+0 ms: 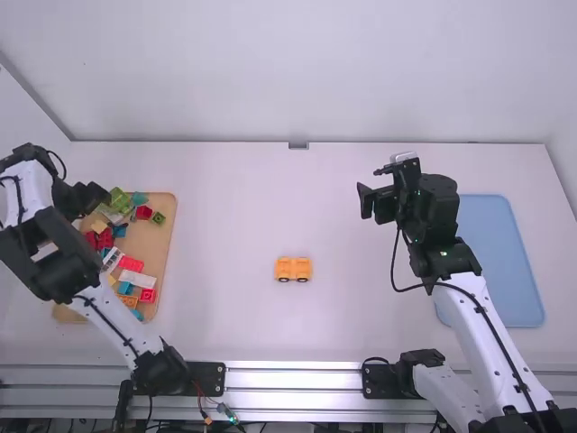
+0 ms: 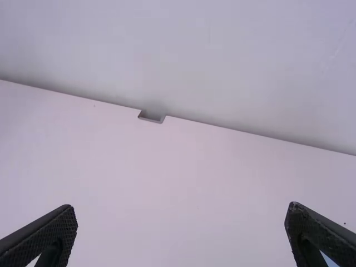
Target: Assemble lego blocks to make yellow taxi
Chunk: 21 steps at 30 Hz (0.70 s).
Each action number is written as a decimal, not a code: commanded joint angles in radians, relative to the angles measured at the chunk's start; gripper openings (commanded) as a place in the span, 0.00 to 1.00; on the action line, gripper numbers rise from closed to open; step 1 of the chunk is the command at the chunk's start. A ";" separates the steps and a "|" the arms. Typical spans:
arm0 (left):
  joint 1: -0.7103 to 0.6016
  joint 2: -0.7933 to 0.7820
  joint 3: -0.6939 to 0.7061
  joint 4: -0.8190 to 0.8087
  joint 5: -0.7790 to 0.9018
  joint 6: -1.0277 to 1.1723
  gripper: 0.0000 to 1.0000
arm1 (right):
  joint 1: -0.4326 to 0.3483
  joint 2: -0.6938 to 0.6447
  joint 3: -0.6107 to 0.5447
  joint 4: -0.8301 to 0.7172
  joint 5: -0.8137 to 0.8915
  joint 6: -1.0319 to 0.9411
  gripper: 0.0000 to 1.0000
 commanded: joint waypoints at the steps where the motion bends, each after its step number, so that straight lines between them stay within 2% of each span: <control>1: 0.018 0.108 0.143 -0.054 -0.002 0.001 0.96 | 0.002 0.006 0.039 0.001 -0.003 0.002 0.99; 5: 0.019 0.271 0.346 -0.148 0.029 0.027 0.96 | 0.002 0.006 0.039 0.001 -0.002 0.002 0.99; 6: 0.019 0.275 0.352 -0.149 0.028 0.027 0.96 | 0.002 0.006 0.039 0.001 -0.002 0.002 0.99; 8: 0.023 0.331 0.404 -0.164 0.026 0.021 0.88 | 0.002 0.006 0.039 0.001 -0.005 0.002 0.99; 10: 0.024 0.341 0.408 -0.162 0.031 0.021 0.88 | 0.002 0.006 0.039 0.000 -0.005 0.002 0.99; 12: 0.019 0.349 0.396 -0.150 0.026 0.019 0.82 | 0.003 0.006 0.039 -0.002 -0.005 0.001 0.99; 18: 0.025 0.348 0.370 -0.141 0.019 0.021 0.75 | 0.003 0.006 0.039 -0.002 -0.005 0.001 0.99; 21: 0.026 0.348 0.348 -0.131 0.019 0.025 0.75 | 0.003 0.006 0.039 -0.002 -0.005 0.001 0.99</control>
